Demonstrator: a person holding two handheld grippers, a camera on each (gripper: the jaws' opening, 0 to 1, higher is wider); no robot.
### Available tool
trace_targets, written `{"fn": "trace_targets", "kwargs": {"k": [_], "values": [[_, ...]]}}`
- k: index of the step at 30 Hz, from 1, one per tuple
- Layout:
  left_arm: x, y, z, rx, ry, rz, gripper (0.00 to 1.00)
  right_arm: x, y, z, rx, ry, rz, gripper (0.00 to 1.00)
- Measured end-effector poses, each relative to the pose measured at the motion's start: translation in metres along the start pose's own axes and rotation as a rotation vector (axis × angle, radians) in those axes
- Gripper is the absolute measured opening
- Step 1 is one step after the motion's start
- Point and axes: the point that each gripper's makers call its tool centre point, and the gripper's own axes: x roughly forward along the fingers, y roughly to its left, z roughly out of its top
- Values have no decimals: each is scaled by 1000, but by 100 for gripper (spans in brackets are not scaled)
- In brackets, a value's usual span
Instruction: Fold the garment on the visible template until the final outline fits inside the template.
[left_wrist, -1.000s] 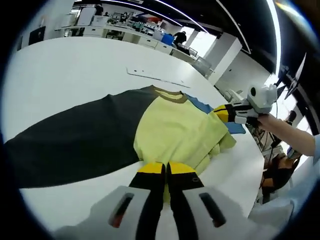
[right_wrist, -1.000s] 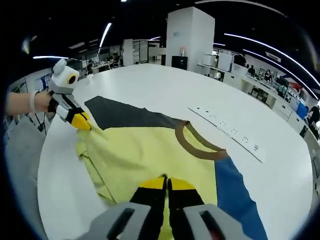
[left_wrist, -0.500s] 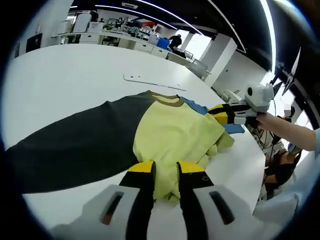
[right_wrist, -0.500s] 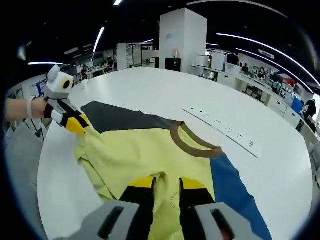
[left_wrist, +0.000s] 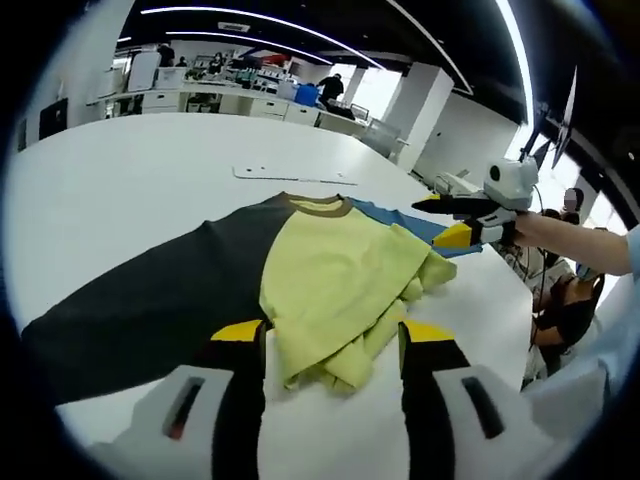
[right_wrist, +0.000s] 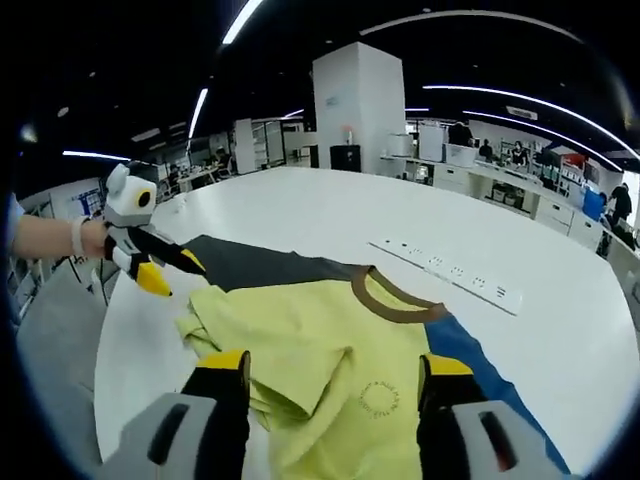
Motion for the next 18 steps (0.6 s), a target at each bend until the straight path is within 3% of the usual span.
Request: {"fn": "trace_targets", "kwargs": {"k": [3,6,18], "values": [[-2,-1,1,6,0,-6,54,-2,5,-2,10,0,11,81],[-3,0,1,14,-4,-7,59,-4,11,-6,0,5,20,100],[-13,3,6,30,-33,17,60,-23,23,-4,69,-54,9,98]]}}
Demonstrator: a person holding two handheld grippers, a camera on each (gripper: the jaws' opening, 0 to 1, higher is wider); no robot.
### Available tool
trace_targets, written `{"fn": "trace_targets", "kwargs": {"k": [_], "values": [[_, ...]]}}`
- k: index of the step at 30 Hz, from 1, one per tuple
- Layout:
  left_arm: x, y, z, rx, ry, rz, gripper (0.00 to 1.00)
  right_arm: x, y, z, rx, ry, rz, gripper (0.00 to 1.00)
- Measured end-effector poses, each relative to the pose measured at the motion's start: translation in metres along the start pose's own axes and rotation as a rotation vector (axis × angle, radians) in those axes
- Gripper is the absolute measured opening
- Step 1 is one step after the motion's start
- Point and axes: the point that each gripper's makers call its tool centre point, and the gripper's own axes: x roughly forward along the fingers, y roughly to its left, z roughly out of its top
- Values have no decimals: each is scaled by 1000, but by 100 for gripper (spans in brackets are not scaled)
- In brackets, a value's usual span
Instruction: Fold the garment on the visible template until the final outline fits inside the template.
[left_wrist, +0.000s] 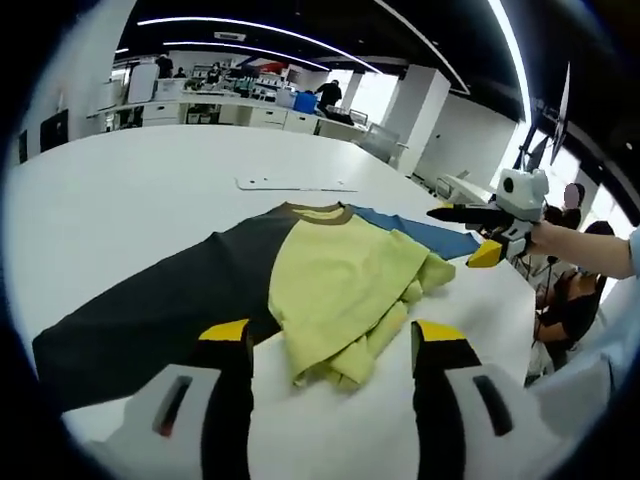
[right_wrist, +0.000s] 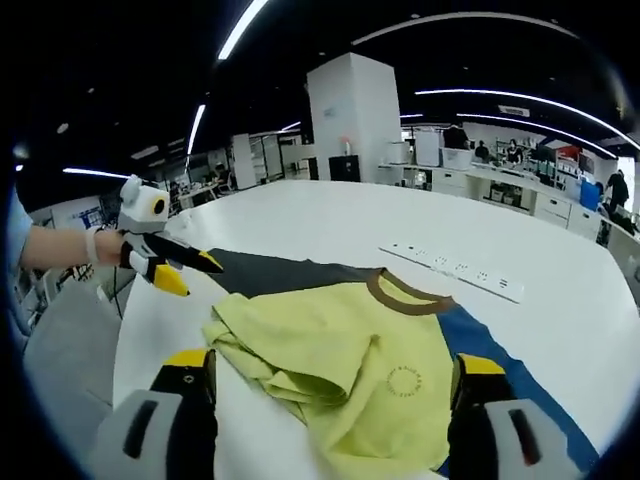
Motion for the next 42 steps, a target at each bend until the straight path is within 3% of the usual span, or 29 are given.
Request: {"fn": "trace_targets", "kwargs": {"k": [6,13,24,28,42], "values": [[-3,-1,-7,5,15,-2,58,-10,12,-13,-8,19,-9,93],[-9,0,-20,9,37,-2,55,-15,23,-14,6,5,-17,86],[-8,6,-51,-38,55,22,46,-4,56,-20,62,0,44,69],[-4,10,-53,-47,54,40,40,3,67,-29,45,26,65,59],[7,20,-54,-68,52,59,32,21,76,-50,114,64,89,51]]}}
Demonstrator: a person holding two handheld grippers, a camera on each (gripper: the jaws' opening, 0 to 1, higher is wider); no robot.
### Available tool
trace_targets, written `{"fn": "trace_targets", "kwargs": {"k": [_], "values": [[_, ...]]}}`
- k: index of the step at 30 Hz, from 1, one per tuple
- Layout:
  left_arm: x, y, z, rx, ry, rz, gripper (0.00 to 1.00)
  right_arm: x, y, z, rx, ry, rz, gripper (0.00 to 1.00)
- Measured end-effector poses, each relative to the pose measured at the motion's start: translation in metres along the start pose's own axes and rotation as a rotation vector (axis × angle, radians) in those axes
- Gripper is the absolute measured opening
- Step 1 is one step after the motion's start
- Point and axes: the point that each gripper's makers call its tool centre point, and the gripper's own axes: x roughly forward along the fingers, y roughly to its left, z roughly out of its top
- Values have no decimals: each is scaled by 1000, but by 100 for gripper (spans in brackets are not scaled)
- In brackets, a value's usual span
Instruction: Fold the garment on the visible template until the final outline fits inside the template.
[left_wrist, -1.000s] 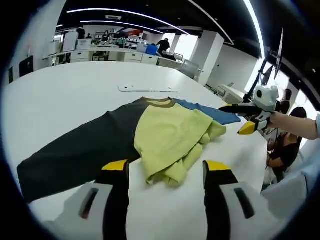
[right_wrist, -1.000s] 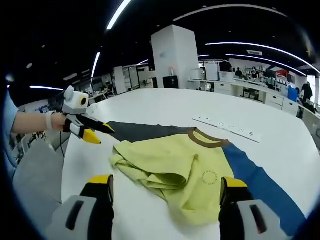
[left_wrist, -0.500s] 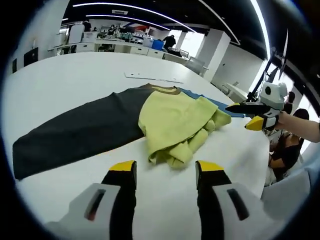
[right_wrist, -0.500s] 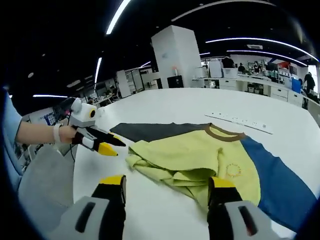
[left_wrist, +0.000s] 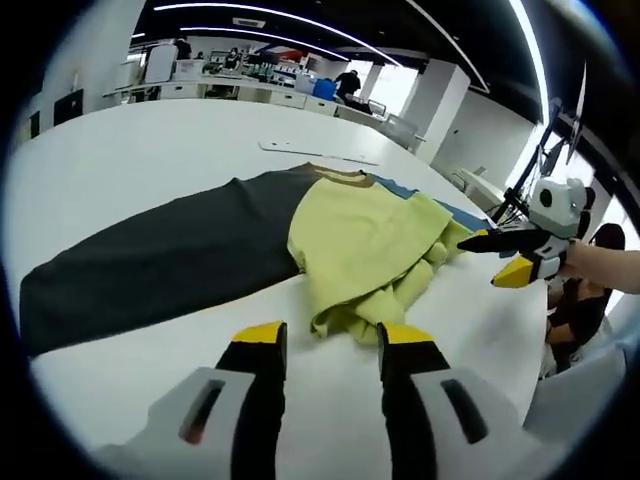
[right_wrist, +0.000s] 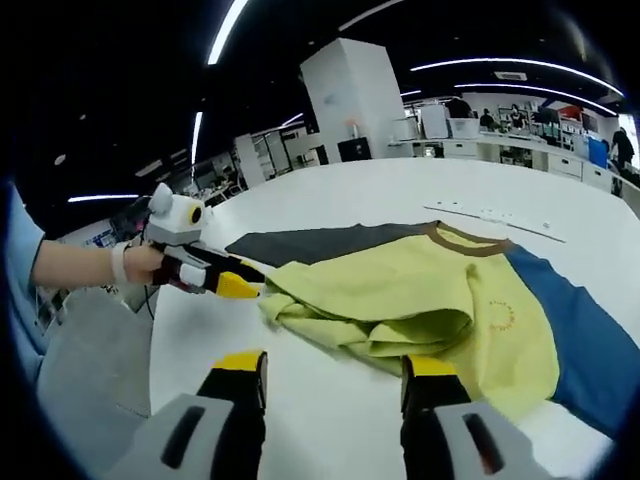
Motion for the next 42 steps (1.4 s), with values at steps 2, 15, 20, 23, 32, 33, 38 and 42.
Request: {"fn": "trace_targets", "kwargs": {"k": [2,15,20,23,32,33,38,42], "values": [[1,1,0,-5,0,4,32,4,-1,-6,24,8,-2,49],[10,1,-3,-12,10,-1,24,24,-18,-1,131,-40,-86,29],[13,2,-4,-18,12,-3,18,25,-27,6,185,-71,-136,18],[13,2,-5,-29,11,-3,15,27,-34,8,207,-74,-165,12],[12,-1,-2,-52,5,-11,2,22,-38,10,238,-75,-181,0],[12,-1,-2,-52,6,-9,1,21,-38,9,240,-74,-179,0],[10,-1,-3,-54,9,-9,0,14,-37,10,227,-69,-178,0],[5,-3,-6,-67,22,-18,0,2,-38,13,179,-78,-190,0]]}}
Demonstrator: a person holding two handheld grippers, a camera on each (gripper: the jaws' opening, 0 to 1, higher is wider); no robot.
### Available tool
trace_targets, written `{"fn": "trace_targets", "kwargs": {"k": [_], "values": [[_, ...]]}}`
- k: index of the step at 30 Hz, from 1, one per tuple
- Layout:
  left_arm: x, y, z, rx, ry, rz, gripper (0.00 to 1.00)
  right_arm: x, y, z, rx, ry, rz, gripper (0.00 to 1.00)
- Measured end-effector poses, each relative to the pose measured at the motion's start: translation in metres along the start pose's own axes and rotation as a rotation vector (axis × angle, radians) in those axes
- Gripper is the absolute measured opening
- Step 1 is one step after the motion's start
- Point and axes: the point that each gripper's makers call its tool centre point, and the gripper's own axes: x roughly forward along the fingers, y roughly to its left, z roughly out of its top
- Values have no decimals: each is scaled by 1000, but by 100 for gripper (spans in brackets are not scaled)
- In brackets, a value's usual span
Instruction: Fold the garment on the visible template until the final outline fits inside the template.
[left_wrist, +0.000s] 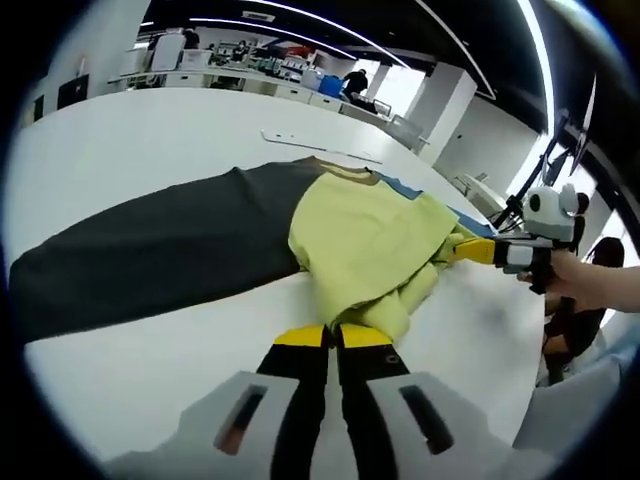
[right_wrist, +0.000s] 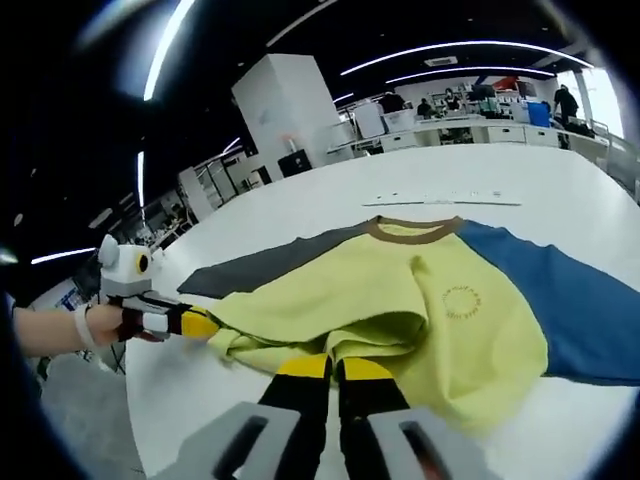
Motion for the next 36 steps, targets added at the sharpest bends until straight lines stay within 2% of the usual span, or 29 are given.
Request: {"fn": "trace_targets", "kwargs": {"k": [9,15,20,25,29,36], "values": [[-16,-4,-11,19,16,-4,0,-27,-2,3,-17,-19,2,0],[-33,-6,-11,45,20,-6,0,-56,-6,-2,-63,-12,-1,0],[-50,-15,-13,90,26,-17,0,-88,-8,-8,-117,-13,-11,0],[-65,-23,-20,145,57,-23,0,-114,-9,-15,-172,-4,-24,0],[-76,-31,-30,209,111,-31,0,-132,-7,-19,-211,8,-29,0],[-92,-42,-43,272,161,-40,0,-159,0,-26,-310,38,-29,0]]}}
